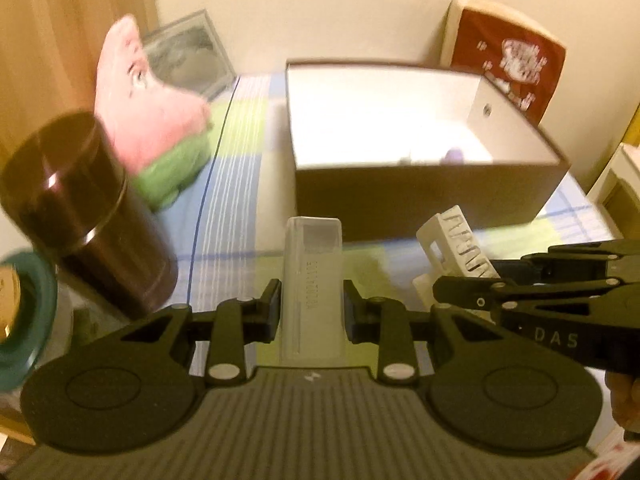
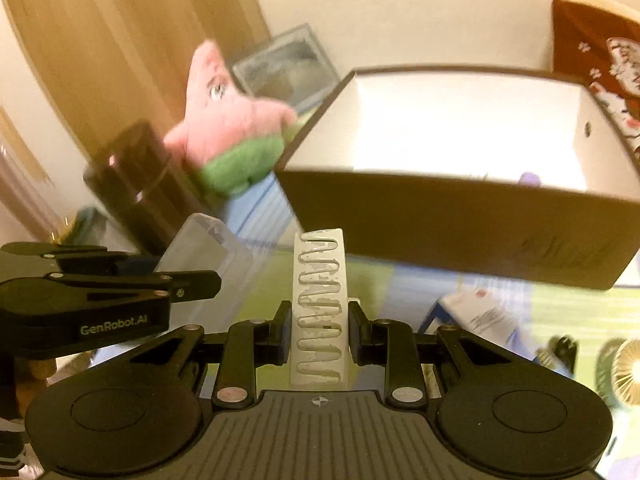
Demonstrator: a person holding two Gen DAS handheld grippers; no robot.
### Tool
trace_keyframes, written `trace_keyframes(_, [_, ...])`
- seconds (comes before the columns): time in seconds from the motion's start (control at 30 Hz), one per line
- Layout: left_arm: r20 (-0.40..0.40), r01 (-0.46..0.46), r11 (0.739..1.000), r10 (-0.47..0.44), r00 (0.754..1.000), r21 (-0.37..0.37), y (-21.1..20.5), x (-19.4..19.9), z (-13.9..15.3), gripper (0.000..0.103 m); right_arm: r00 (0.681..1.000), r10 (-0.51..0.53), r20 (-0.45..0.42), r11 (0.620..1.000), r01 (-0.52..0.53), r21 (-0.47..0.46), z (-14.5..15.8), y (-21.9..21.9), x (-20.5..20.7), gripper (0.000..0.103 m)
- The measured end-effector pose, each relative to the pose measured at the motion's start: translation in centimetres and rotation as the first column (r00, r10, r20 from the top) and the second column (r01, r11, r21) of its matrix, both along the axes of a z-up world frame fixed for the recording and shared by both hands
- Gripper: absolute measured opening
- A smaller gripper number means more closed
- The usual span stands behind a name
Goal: Organize rigid objects
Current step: 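Carry the clear case and white ridged tray with both grippers into the brown box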
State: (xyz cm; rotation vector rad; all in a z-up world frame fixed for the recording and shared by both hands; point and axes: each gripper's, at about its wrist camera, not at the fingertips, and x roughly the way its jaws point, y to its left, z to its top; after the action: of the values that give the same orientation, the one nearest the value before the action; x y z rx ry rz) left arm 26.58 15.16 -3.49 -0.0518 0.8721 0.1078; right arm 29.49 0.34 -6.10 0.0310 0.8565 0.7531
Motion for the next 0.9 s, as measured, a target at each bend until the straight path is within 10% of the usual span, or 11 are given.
trace_keyframes(0.5, [0.126, 0.06, 0.998, -0.062, 0.99, 0.021, -2.9, 9.9, 4.3, 0.028, 0.971, -0.201, 0.132, 0.979, 0.195, 0.056, 5.9, -6.4, 8.6, 0.028])
trace_keyframes(0.9, [0.037, 0.012, 0.999, -0.014, 0.999, 0.046, -1.3, 17.6, 1.3, 0.028, 0.94, -0.316, 0.129, 0.946, 0.323, -0.039, 4.0, -9.2, 16.4, 0.028])
